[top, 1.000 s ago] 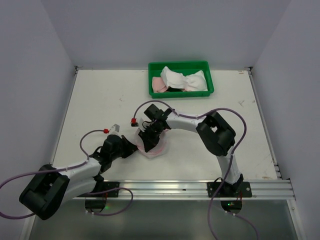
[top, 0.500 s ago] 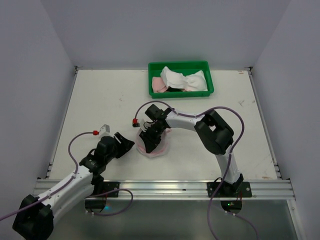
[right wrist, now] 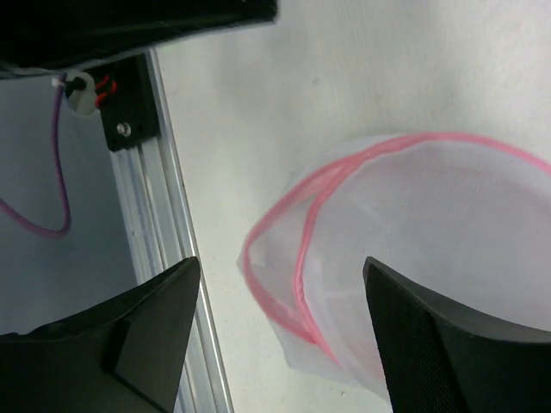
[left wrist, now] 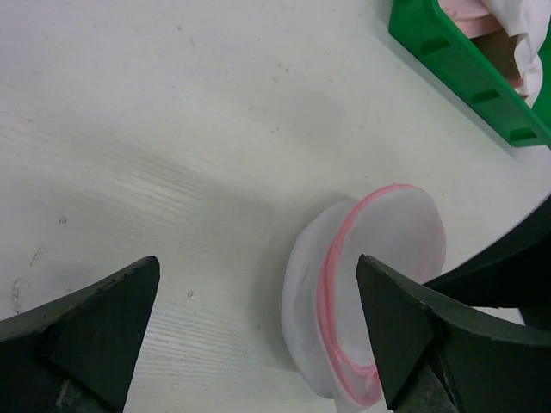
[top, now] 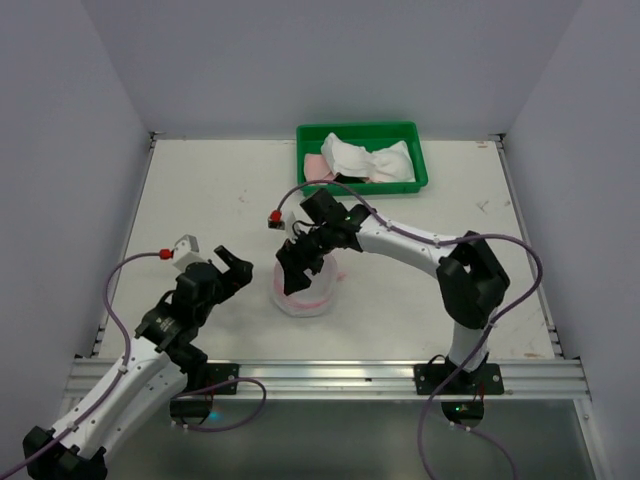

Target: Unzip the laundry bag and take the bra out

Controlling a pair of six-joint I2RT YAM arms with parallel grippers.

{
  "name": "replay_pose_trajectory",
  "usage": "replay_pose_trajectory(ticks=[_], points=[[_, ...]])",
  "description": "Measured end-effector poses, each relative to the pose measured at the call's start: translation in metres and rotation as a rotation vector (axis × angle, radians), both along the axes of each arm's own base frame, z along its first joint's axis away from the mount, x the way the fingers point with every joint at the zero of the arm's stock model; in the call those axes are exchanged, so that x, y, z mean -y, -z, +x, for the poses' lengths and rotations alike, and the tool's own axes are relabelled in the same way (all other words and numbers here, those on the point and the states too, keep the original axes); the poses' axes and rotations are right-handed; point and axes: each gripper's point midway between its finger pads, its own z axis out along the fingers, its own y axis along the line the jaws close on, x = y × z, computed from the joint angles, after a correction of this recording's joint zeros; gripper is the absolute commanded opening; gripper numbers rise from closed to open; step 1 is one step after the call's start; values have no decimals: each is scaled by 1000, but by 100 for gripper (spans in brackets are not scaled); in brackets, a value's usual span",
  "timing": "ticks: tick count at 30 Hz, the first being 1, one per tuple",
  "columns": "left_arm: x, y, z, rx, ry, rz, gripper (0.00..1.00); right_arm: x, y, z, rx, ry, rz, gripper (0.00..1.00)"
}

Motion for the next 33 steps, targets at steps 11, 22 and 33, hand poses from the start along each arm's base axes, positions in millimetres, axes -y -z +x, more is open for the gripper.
replay_pose_trajectory(ticks=[11, 22, 33], points=[[-10, -32, 4, 37, 5, 91, 100, 19, -104, 35, 279, 250, 85, 99], [-19, -81, 21, 99, 14, 204, 100, 247, -230, 135, 597, 1226, 121, 99], [-29, -186, 20, 278, 30, 232, 100, 369, -343, -5, 966, 1572, 478, 99]])
